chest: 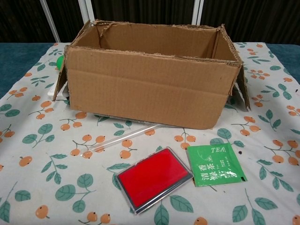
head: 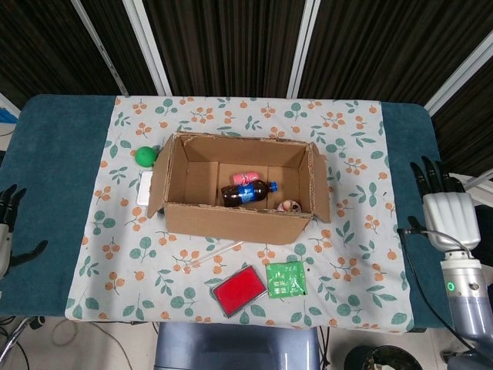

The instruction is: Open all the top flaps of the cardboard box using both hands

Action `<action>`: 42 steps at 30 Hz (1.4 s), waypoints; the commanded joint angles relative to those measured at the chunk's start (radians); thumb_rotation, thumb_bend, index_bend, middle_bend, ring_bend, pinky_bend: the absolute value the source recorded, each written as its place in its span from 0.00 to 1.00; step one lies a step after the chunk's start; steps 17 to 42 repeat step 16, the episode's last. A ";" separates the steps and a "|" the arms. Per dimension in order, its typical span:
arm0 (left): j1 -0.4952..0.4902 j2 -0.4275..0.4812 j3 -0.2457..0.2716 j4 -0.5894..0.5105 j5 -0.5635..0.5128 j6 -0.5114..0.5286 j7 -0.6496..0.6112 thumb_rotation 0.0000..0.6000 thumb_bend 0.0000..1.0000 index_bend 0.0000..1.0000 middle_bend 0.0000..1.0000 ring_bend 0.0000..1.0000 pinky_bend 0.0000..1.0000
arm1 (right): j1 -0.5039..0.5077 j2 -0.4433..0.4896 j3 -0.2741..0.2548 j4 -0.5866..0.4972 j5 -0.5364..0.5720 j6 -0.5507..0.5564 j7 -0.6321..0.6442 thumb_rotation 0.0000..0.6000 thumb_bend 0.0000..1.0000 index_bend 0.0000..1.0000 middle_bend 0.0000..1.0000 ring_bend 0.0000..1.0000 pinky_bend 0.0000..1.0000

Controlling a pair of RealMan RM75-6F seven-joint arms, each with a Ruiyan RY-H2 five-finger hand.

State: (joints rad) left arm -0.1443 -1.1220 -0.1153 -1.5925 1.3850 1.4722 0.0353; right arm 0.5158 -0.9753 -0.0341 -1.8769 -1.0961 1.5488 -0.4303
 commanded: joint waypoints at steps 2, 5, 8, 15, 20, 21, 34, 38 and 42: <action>0.022 0.006 0.016 0.009 0.013 0.022 0.008 1.00 0.14 0.00 0.00 0.00 0.00 | -0.131 -0.068 -0.053 0.046 -0.133 0.101 0.073 1.00 0.24 0.00 0.00 0.00 0.25; 0.022 0.003 0.020 0.019 0.011 0.013 0.011 1.00 0.13 0.00 0.00 0.00 0.00 | -0.191 -0.118 -0.071 0.125 -0.206 0.146 0.114 1.00 0.24 0.00 0.00 0.00 0.25; 0.020 0.000 0.019 0.022 0.011 0.010 0.015 1.00 0.13 0.00 0.00 0.00 0.00 | -0.239 -0.171 -0.075 0.214 -0.258 0.176 0.161 1.00 0.24 0.00 0.00 0.00 0.25; 0.020 -0.014 0.018 0.030 0.021 0.020 0.031 1.00 0.13 0.00 0.00 0.00 0.00 | -0.274 -0.218 -0.049 0.326 -0.295 0.154 0.229 1.00 0.24 0.00 0.00 0.00 0.25; 0.020 -0.015 0.018 0.030 0.021 0.018 0.032 1.00 0.13 0.00 0.00 0.00 0.00 | -0.275 -0.221 -0.044 0.330 -0.298 0.152 0.236 1.00 0.24 0.00 0.00 0.00 0.25; 0.020 -0.015 0.018 0.030 0.021 0.018 0.032 1.00 0.13 0.00 0.00 0.00 0.00 | -0.275 -0.221 -0.044 0.330 -0.298 0.152 0.236 1.00 0.24 0.00 0.00 0.00 0.25; 0.020 -0.015 0.018 0.030 0.021 0.018 0.032 1.00 0.13 0.00 0.00 0.00 0.00 | -0.275 -0.221 -0.044 0.330 -0.298 0.152 0.236 1.00 0.24 0.00 0.00 0.00 0.25; 0.020 -0.015 0.018 0.030 0.021 0.018 0.032 1.00 0.13 0.00 0.00 0.00 0.00 | -0.275 -0.221 -0.044 0.330 -0.298 0.152 0.236 1.00 0.24 0.00 0.00 0.00 0.25; 0.020 -0.015 0.018 0.030 0.021 0.018 0.032 1.00 0.13 0.00 0.00 0.00 0.00 | -0.275 -0.221 -0.044 0.330 -0.298 0.152 0.236 1.00 0.24 0.00 0.00 0.00 0.25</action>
